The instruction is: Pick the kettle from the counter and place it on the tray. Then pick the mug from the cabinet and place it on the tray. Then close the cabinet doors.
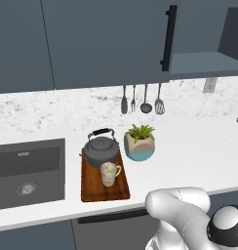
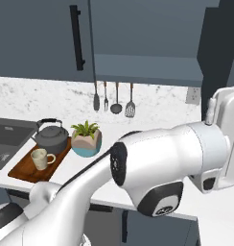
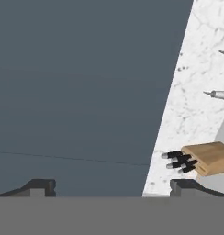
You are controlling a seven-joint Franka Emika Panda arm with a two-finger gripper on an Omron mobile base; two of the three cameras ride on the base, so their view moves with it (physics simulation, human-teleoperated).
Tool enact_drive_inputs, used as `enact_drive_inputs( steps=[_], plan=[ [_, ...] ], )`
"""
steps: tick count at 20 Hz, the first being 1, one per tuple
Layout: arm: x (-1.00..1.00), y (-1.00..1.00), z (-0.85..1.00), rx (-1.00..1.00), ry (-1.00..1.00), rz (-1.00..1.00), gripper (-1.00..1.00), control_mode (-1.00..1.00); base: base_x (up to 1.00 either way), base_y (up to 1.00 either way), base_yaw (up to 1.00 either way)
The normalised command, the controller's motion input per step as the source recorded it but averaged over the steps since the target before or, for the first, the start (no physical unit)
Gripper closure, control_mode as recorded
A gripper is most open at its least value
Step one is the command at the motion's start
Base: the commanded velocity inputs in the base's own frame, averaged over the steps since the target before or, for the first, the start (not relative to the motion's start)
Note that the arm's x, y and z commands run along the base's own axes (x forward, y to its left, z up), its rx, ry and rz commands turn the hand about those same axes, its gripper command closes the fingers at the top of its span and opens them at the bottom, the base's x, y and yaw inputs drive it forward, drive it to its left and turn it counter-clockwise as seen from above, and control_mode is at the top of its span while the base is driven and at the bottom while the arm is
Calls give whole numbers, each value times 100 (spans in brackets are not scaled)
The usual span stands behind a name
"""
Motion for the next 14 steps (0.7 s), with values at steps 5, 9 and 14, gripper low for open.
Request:
enact_drive_inputs(
  steps=[5, 9, 14],
  plan=[
    [38, 0, -4, 0, 11, 18, -100, -100, 0, 0, 0],
    [31, 12, -2, 0, 10, 17, -100, -100, 0, 0, 0],
    [32, 36, 0, 0, 14, 15, -100, -100, 0, 0, 0]
  ],
)
